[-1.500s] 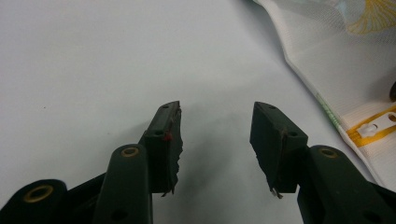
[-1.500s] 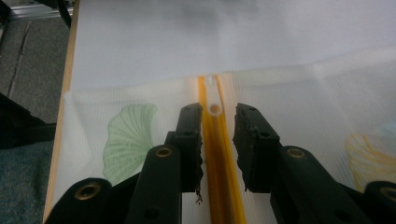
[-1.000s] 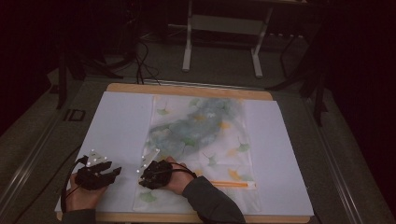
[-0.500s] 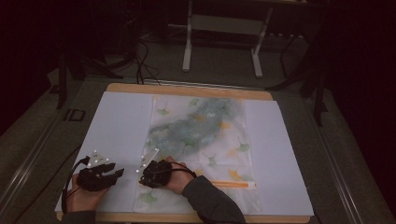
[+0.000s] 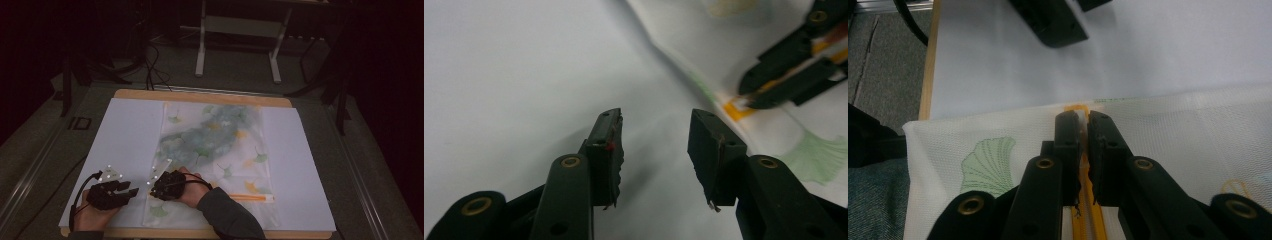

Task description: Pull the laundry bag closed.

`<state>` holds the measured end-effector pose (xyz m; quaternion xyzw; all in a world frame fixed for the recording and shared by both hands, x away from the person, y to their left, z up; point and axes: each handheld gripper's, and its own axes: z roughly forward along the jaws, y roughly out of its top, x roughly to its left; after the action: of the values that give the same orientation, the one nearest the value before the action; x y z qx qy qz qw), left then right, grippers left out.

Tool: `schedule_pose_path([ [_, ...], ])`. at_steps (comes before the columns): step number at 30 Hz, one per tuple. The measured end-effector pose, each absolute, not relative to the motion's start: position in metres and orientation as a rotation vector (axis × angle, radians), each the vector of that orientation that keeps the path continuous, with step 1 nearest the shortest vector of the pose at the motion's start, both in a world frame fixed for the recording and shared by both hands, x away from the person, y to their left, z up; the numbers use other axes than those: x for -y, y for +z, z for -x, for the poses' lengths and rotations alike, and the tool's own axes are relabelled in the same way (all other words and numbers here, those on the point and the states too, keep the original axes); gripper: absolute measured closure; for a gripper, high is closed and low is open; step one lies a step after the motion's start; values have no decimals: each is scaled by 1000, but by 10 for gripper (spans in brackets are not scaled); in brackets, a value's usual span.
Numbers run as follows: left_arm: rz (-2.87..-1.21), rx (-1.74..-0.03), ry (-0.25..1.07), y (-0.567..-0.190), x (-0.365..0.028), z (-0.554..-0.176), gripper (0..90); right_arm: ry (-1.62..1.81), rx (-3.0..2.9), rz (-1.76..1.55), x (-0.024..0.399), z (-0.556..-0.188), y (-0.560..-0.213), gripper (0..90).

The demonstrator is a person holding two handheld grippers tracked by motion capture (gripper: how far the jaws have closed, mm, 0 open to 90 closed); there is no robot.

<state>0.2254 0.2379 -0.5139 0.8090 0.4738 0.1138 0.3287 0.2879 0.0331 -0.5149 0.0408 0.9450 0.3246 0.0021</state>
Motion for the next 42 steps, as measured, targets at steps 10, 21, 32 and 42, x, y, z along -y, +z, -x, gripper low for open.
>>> schedule_pose_path([
  [10, -2151, -1193, 193, -514, -225, -222, 575, 1022, -2952, -125, -33, -288, -514, 837],
  [21, -2132, -1164, 65, -519, -215, -225, 557, 1023, -2936, -118, -32, -286, -511, 837],
  [32, -2152, -1142, -37, -528, -204, -235, 641, 1025, -2917, -96, -26, -285, -504, 838],
  [42, -2139, -1127, -87, -534, -200, -240, 826, 1030, -2915, -84, -25, -285, -504, 838],
])
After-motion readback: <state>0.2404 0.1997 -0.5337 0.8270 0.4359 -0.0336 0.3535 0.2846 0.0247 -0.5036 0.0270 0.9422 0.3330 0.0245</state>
